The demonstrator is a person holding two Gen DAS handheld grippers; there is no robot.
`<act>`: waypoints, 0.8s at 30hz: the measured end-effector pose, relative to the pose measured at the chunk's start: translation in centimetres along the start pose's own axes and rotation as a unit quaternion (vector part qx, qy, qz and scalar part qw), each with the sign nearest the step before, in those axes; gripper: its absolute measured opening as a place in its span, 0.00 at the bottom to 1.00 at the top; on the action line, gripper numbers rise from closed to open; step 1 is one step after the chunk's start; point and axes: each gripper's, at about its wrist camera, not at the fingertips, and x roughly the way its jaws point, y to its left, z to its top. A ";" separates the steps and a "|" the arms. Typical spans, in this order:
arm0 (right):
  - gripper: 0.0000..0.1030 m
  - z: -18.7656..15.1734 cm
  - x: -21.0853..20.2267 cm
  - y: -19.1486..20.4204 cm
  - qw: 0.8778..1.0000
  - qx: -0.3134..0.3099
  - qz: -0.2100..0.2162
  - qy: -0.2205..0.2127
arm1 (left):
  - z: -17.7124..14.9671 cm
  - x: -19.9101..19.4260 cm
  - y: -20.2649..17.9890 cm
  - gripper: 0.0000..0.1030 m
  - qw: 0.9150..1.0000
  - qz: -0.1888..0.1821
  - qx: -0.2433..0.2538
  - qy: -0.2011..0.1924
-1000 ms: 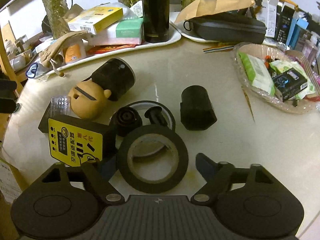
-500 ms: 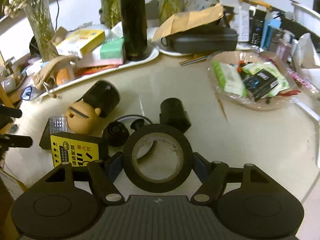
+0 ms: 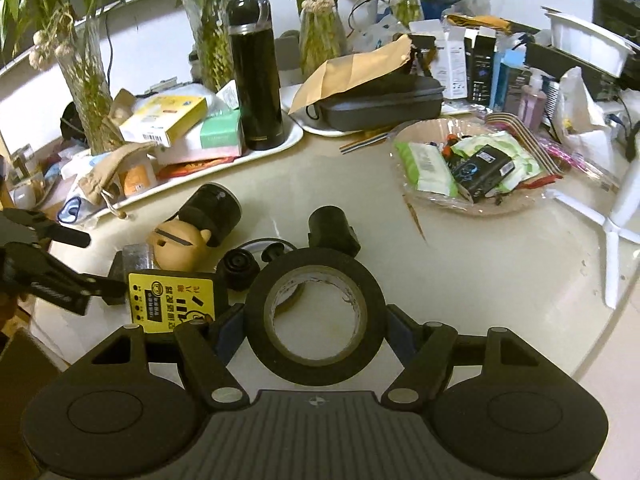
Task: Organize rigid objects
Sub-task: 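Grasp the small black rectangular case with the left tool, then carry the black case with the left tool while the right tool carries the tape roll to the box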
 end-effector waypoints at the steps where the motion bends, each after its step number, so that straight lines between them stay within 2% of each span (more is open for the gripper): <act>1: 0.73 -0.1 -0.3 0.0 1.000 0.003 0.000 -0.002 | 0.1 0.2 0.1 0.99 1.000 -0.005 -0.004 0.002; 3: 0.73 -0.3 -0.7 0.0 1.000 0.010 0.004 -0.005 | 0.2 0.3 0.3 0.98 1.000 -0.017 -0.013 0.002; 5: 0.73 -0.5 -1.1 0.1 1.000 0.012 0.006 -0.008 | 0.1 0.2 0.5 0.88 0.999 -0.035 -0.023 0.000; 7: 0.73 -0.7 -1.4 0.2 1.000 0.012 0.005 -0.010 | 0.0 0.3 0.7 0.84 0.999 -0.041 -0.031 0.003; 9: 0.73 -0.9 -1.6 0.2 1.000 0.013 0.004 -0.011 | -0.1 0.4 0.7 0.72 0.999 -0.033 -0.030 0.008; 10: 0.73 -0.9 -1.7 0.2 1.000 0.014 0.003 -0.012 | -0.2 0.7 0.7 0.61 0.999 -0.023 -0.026 0.018; 11: 0.73 -1.0 -1.8 0.2 1.000 0.015 0.002 -0.012 | -0.2 0.9 0.7 0.57 0.999 -0.015 -0.024 0.027; 13: 0.73 -1.1 -2.1 0.2 1.000 0.018 0.001 -0.016 | -0.3 0.9 1.0 0.54 0.999 -0.015 -0.033 0.025; 15: 0.73 -1.1 -2.3 0.3 1.000 0.019 0.001 -0.017 | -0.3 0.8 1.0 0.47 0.999 -0.013 -0.033 0.023; 17: 0.73 -1.2 -2.4 0.4 1.000 0.019 0.001 -0.017 | -0.3 0.6 0.9 0.34 0.999 -0.011 -0.030 0.021; 24: 0.73 -1.1 -3.3 1.2 1.000 0.011 -0.005 -0.027 | -0.4 0.3 0.9 0.30 0.999 -0.004 -0.023 0.024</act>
